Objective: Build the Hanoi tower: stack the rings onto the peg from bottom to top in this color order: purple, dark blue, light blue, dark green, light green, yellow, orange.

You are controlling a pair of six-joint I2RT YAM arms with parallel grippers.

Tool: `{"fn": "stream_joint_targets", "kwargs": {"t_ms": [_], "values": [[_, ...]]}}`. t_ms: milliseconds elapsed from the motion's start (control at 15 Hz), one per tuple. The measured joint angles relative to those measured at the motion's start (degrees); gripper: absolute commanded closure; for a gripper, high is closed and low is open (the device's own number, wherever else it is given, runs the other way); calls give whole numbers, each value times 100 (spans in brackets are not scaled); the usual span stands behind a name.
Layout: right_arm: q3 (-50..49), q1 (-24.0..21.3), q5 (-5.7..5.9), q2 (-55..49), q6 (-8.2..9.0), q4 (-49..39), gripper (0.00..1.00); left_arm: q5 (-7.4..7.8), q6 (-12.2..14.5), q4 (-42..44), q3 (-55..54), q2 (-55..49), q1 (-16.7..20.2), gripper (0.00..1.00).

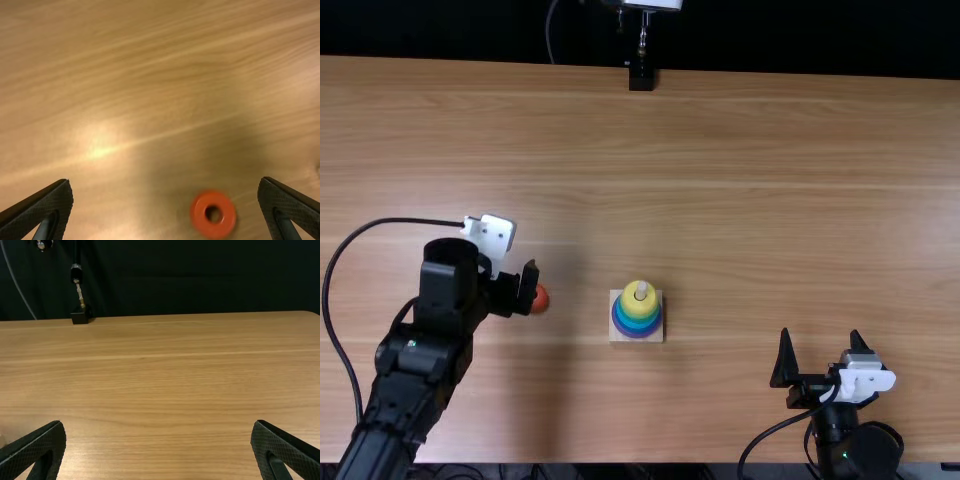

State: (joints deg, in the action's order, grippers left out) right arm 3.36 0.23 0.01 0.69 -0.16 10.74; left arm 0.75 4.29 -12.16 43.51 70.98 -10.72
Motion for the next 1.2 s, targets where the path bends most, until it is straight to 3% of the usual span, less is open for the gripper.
{"fn": "stream_joint_targets", "kwargs": {"t_ms": [333,733,933,1200], "values": [[0,0,-2,0,2,7,0,-28,20,-1281,769,1366,-240,0],[0,0,-2,0,0,9,0,-15,42,-1626,1419,2494,-544,0],[0,0,-2,0,2,9,0,-7,42,-2527,1471,2625,-691,0],[0,0,0,0,2,7,0,-9,42,-2625,1563,2787,-691,0]]}}
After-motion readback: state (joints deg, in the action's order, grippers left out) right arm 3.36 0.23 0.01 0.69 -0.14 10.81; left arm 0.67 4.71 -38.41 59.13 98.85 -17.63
